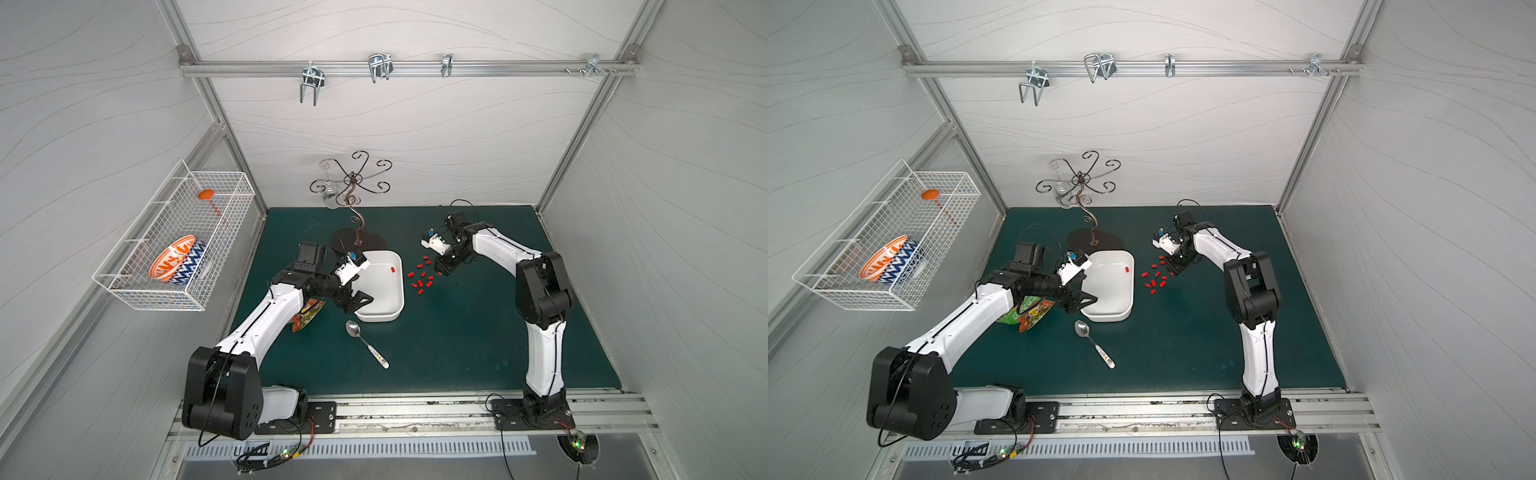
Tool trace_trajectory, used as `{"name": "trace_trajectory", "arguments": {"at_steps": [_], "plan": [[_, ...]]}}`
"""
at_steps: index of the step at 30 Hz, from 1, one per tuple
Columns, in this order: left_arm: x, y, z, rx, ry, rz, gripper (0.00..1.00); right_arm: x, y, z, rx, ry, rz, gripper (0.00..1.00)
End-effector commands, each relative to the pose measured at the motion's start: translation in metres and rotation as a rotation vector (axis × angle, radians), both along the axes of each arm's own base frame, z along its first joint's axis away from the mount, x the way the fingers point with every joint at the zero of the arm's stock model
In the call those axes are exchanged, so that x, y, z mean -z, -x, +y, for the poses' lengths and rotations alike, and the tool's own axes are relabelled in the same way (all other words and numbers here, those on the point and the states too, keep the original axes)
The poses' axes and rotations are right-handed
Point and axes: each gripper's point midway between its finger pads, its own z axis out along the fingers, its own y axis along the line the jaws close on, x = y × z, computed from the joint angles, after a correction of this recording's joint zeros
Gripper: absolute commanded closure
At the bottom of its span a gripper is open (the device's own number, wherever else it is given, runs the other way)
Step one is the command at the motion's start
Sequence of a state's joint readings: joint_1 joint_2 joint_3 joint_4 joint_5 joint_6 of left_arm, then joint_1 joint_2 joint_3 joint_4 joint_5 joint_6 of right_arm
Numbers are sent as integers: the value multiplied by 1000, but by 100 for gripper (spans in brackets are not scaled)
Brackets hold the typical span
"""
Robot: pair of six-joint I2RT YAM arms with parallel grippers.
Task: Take the screw protection sleeves out of the storage box
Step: Place the screw protection sleeve at the center of the board.
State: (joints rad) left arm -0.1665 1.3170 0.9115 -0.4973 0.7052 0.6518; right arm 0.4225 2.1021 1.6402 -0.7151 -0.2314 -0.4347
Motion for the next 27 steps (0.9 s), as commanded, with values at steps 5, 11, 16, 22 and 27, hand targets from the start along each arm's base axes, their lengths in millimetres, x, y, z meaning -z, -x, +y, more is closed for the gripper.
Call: {"name": "trace_trajectory", "arguments": {"at_steps": [5,11,16,22,27], "plan": [[-10,-3,0,14,-9,-60,4,34,6,10,-6,49,45,96],[-11,-1,-1,21,-8,-58,4,31,-1,11,6,65,20,75],[-10,1,-1,25,-9,-61,4,5,-5,9,11,27,-7,65],[-8,4,4,35,-46,-76,4,-52,13,14,-114,-91,-50,62],[-4,10,7,55,-84,-69,4,-92,41,37,-263,-156,-115,60]]}}
